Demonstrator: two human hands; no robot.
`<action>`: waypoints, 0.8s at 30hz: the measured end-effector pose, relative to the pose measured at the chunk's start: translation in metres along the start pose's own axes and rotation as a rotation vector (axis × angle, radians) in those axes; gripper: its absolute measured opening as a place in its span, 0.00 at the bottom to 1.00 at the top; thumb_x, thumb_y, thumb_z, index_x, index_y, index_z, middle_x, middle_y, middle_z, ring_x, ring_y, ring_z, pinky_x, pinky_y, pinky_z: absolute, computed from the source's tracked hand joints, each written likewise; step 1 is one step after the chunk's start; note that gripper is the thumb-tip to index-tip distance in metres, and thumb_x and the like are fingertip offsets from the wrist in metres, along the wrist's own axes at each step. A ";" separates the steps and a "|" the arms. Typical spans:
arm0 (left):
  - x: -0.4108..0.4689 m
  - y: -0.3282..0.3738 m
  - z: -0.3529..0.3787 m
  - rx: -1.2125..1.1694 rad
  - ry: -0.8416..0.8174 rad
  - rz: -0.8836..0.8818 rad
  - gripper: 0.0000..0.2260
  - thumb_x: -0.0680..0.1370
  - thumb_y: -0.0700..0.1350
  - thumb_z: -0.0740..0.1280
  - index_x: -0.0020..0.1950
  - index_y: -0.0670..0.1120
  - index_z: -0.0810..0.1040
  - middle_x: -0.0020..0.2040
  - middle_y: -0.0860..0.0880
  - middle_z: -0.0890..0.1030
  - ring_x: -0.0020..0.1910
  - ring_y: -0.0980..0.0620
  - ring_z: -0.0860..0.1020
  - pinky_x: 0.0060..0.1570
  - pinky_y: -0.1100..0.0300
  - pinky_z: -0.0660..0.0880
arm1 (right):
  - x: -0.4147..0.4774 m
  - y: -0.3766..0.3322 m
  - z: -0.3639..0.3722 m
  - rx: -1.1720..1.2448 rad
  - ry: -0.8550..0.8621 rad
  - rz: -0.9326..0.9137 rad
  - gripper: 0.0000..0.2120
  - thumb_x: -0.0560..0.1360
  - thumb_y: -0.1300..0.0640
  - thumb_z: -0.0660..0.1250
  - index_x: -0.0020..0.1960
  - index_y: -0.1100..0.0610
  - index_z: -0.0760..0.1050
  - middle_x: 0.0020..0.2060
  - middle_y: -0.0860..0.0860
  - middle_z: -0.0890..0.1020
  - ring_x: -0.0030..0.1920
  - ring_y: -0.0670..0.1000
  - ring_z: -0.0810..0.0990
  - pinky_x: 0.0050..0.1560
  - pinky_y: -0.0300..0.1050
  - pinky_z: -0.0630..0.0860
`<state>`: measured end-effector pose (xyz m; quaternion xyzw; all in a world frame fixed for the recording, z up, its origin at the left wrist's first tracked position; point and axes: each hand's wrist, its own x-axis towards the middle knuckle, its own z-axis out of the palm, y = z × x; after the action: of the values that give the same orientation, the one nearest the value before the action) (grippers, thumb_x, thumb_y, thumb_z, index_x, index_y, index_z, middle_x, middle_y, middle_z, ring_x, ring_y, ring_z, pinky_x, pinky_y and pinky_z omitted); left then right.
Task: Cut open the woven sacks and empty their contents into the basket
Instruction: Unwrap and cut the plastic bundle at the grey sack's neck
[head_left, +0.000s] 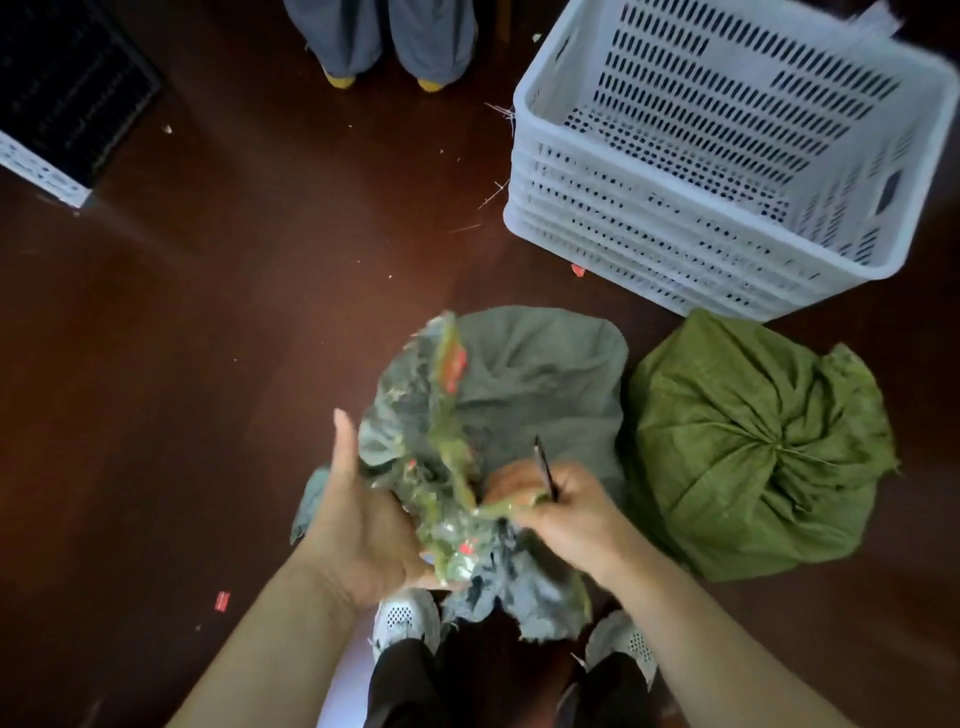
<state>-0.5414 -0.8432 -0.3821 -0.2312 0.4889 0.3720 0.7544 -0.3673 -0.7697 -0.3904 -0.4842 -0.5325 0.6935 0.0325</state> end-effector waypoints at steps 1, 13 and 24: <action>0.001 0.002 0.004 0.048 0.007 -0.017 0.44 0.56 0.78 0.59 0.50 0.43 0.85 0.51 0.41 0.84 0.50 0.39 0.81 0.56 0.39 0.71 | -0.004 -0.001 0.007 -0.020 -0.055 0.010 0.18 0.68 0.67 0.72 0.30 0.44 0.82 0.33 0.44 0.83 0.40 0.44 0.82 0.47 0.40 0.76; 0.019 0.002 0.013 0.078 0.287 0.070 0.11 0.73 0.31 0.64 0.54 0.36 0.77 0.49 0.36 0.78 0.39 0.42 0.79 0.41 0.48 0.80 | -0.048 -0.016 -0.011 0.428 0.481 0.169 0.11 0.74 0.66 0.67 0.56 0.60 0.77 0.38 0.54 0.80 0.23 0.41 0.74 0.24 0.33 0.70; -0.007 -0.028 0.002 1.100 0.310 0.758 0.35 0.64 0.27 0.64 0.56 0.65 0.72 0.54 0.49 0.75 0.57 0.49 0.75 0.59 0.62 0.71 | -0.039 -0.021 -0.012 1.021 0.138 0.717 0.41 0.55 0.22 0.65 0.51 0.55 0.78 0.42 0.62 0.84 0.15 0.42 0.58 0.15 0.31 0.54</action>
<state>-0.5196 -0.8613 -0.3751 0.3224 0.7562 0.2705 0.5011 -0.3486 -0.7740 -0.3489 -0.5998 0.0646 0.7954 0.0592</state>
